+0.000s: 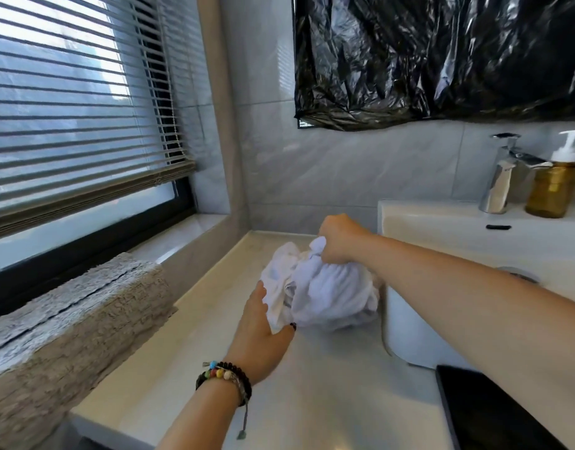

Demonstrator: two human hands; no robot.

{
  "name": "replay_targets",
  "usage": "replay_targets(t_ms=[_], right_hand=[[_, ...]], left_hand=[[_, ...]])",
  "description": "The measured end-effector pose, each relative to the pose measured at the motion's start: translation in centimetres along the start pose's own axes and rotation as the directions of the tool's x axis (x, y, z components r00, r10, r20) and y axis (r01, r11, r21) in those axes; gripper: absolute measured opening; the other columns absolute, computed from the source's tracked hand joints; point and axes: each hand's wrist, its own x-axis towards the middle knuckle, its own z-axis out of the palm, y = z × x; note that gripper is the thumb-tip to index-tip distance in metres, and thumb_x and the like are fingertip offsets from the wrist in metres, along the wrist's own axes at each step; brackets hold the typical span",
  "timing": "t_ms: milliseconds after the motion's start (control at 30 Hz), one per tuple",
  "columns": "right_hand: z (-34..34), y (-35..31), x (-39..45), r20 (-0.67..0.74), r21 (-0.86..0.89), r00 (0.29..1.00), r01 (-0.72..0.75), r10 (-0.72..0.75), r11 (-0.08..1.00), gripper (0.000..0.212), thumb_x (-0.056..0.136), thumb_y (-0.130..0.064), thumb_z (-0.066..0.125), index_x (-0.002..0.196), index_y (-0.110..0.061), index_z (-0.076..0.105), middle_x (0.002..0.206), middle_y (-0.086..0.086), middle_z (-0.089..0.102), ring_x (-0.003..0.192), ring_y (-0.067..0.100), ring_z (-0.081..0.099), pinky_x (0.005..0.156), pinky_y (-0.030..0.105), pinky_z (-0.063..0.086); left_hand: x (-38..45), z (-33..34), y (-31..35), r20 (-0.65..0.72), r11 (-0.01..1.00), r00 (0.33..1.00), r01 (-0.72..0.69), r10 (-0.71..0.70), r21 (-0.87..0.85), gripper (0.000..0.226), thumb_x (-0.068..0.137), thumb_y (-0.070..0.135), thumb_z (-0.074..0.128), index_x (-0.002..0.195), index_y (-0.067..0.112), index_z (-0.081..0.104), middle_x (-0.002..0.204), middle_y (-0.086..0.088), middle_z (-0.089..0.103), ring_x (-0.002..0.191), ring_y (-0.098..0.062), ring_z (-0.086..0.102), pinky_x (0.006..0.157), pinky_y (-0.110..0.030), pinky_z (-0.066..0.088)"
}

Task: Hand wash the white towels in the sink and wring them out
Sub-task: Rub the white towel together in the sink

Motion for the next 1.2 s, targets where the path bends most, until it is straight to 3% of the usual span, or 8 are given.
replay_targets(t_ms=[100, 167, 233, 367, 533, 700, 933, 1200], right_hand=[[-4.1, 1.2, 0.2, -0.076, 0.102, 0.996, -0.044, 0.052, 0.994, 0.020, 0.086, -0.016, 0.056, 0.067, -0.009, 0.053, 0.066, 0.007, 0.047, 0.078, 0.029, 0.048, 0.053, 0.026, 0.035], [-6.3, 2.3, 0.3, -0.115, 0.223, 0.989, -0.060, 0.087, 0.973, 0.015, 0.083, -0.017, 0.060, 0.081, -0.003, 0.066, 0.074, 0.009, 0.059, 0.081, 0.030, 0.055, 0.058, 0.025, 0.041], [-8.0, 3.5, 0.1, -0.169, 0.330, 0.979, -0.056, 0.117, 0.942, 0.021, 0.083, -0.017, 0.063, 0.095, -0.002, 0.072, 0.092, 0.012, 0.069, 0.090, 0.027, 0.063, 0.069, 0.028, 0.048], [-10.9, 5.8, -1.2, -0.348, 0.475, 0.934, 0.102, 0.081, 0.874, 0.020, 0.083, -0.014, 0.062, 0.094, -0.010, 0.077, 0.092, 0.004, 0.071, 0.096, 0.020, 0.062, 0.069, 0.024, 0.044], [-15.3, 9.2, -4.0, -0.570, 0.558, 0.819, 0.326, 0.067, 0.763, 0.015, 0.075, -0.011, 0.062, 0.078, -0.018, 0.075, 0.073, -0.004, 0.066, 0.082, 0.012, 0.059, 0.059, 0.020, 0.043], [-18.3, 15.7, -7.4, -0.694, 0.511, 0.717, 0.420, 0.071, 0.750, 0.018, 0.074, -0.007, 0.059, 0.078, -0.013, 0.075, 0.075, -0.005, 0.069, 0.085, 0.016, 0.066, 0.071, 0.029, 0.053], [-14.4, 28.1, -11.3, -0.664, 0.603, 0.653, 0.180, 0.364, 0.777, 0.013, 0.082, -0.006, 0.055, 0.082, -0.011, 0.067, 0.083, 0.002, 0.067, 0.084, 0.023, 0.061, 0.069, 0.033, 0.048], [-4.3, 37.0, -13.5, -0.328, 0.702, 0.682, -0.287, 0.654, 0.652, 0.031, 0.080, -0.004, 0.055, 0.050, -0.013, 0.049, 0.058, 0.001, 0.047, 0.063, 0.025, 0.044, 0.053, 0.027, 0.033]], left_hand=[[0.6, -0.1, 1.2, 0.019, 1.000, 1.000, -0.012, 0.011, 0.017, 0.069, 0.092, 0.012, 0.066, 0.126, 0.054, 0.023, 0.126, 0.036, 0.033, 0.109, 0.021, 0.041, 0.087, 0.002, 0.032], [1.0, 0.1, 2.5, 0.002, 1.000, 1.000, 0.017, -0.017, 0.022, 0.075, 0.086, 0.023, 0.074, 0.143, 0.037, 0.028, 0.134, 0.020, 0.044, 0.119, 0.002, 0.047, 0.095, -0.011, 0.040], [1.5, 0.9, 3.6, -0.037, 1.000, 0.999, -0.006, 0.007, 0.018, 0.064, 0.083, 0.023, 0.078, 0.128, 0.042, 0.036, 0.118, 0.020, 0.051, 0.105, 0.000, 0.053, 0.084, -0.006, 0.044], [3.0, 3.4, 6.6, -0.087, 0.996, 0.996, 0.044, -0.037, 0.073, 0.121, 0.071, 0.049, 0.084, 0.156, 0.032, -0.001, 0.154, 0.009, 0.031, 0.142, -0.016, 0.034, 0.110, -0.030, 0.034], [6.3, 5.8, 12.3, -0.250, 0.992, 0.962, -0.120, 0.110, -0.026, 0.142, 0.056, 0.050, 0.093, 0.154, 0.024, -0.007, 0.146, 0.016, 0.038, 0.140, -0.015, 0.037, 0.116, -0.042, 0.033], [10.7, 7.5, 18.4, -0.296, 0.952, 0.906, -0.304, 0.302, 0.039, 0.068, 0.077, 0.030, 0.079, 0.133, 0.022, 0.042, 0.119, 0.008, 0.062, 0.106, -0.018, 0.062, 0.084, -0.039, 0.051], [13.3, 15.6, 24.8, -0.219, 0.946, 0.923, -0.323, 0.316, 0.006, 0.022, 0.092, 0.024, 0.062, 0.109, 0.017, 0.051, 0.093, 0.004, 0.058, 0.089, -0.023, 0.056, 0.060, -0.028, 0.040], [17.2, 22.8, 22.4, 0.267, 0.905, 0.963, -0.149, 0.040, 0.400, 0.042, 0.077, 0.041, 0.056, 0.101, 0.008, 0.063, 0.110, -0.016, 0.066, 0.095, -0.029, 0.057, 0.068, -0.029, 0.038]])
